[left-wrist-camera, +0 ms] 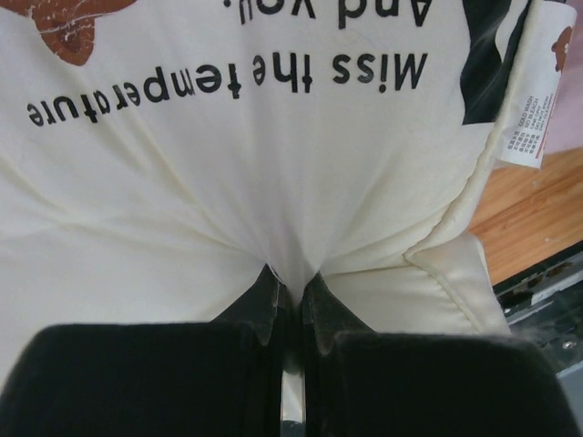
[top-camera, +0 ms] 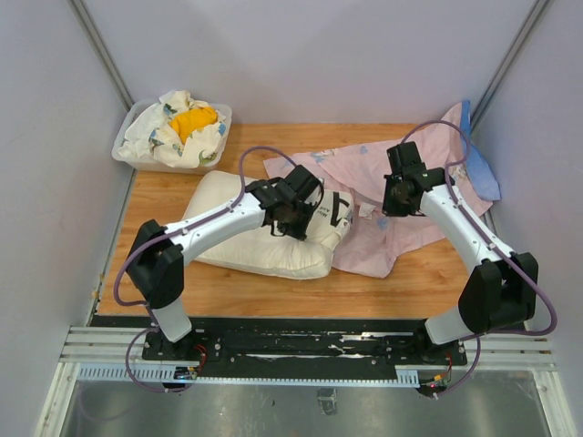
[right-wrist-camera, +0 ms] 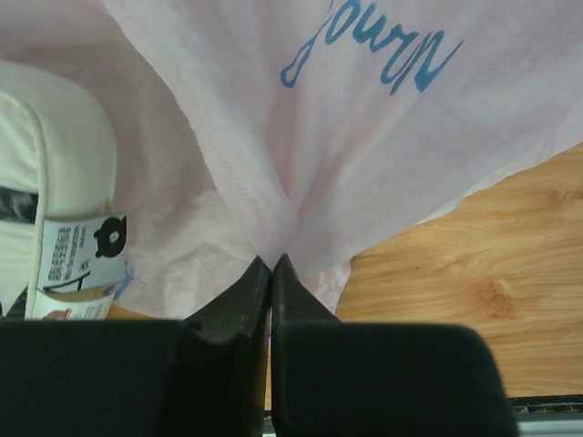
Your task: Put the pillow into the pillowcase
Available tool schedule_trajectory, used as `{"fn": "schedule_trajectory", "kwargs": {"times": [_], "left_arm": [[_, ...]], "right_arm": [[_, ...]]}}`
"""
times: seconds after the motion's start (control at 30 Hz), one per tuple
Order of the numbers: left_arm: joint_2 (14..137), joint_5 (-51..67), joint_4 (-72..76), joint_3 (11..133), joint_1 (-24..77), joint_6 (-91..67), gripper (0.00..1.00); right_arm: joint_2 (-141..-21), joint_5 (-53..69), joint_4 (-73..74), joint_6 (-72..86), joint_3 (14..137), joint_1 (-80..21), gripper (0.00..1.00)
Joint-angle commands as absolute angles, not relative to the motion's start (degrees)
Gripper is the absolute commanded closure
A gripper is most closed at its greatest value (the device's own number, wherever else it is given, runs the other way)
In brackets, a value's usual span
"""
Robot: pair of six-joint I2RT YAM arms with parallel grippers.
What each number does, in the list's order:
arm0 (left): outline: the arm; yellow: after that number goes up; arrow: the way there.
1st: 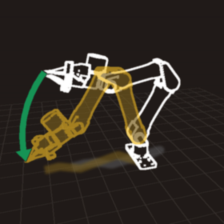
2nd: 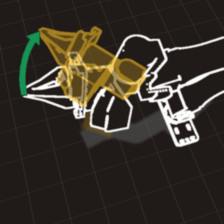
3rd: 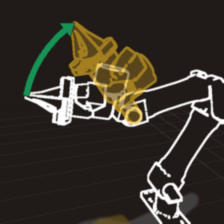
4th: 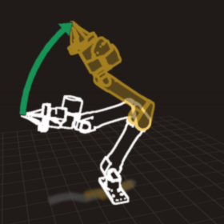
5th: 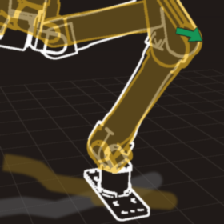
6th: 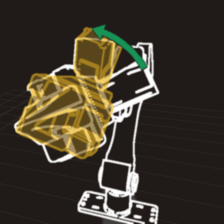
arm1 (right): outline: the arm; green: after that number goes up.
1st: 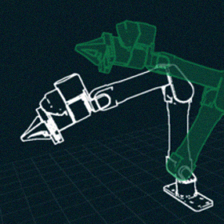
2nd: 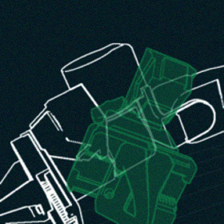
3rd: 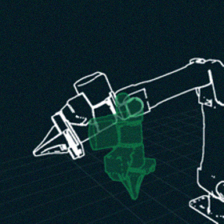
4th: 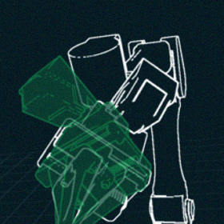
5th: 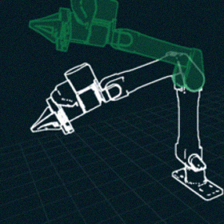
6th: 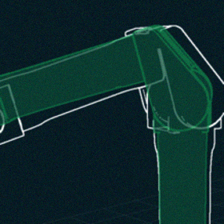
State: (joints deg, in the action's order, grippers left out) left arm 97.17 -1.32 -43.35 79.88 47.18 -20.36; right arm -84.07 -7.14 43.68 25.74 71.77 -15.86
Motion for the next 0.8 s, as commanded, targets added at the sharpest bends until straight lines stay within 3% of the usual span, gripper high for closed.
{"fn": "schedule_trajectory", "kwargs": {"times": [0.0, 0.77], "left_arm": [[100.8, 0.9, -39.5, 87.6, 48.1, -17.1, 1.00], [105.7, 3.0, -40.3, 87.9, 51.8, -16.1, 1.00]], "right_arm": [[-82.2, -6.7, 45.2, 26.6, 73.1, -17.3, 0.99], [-83.4, -6.8, 43.8, 26.2, 74.5, -17.5, 0.99]]}}
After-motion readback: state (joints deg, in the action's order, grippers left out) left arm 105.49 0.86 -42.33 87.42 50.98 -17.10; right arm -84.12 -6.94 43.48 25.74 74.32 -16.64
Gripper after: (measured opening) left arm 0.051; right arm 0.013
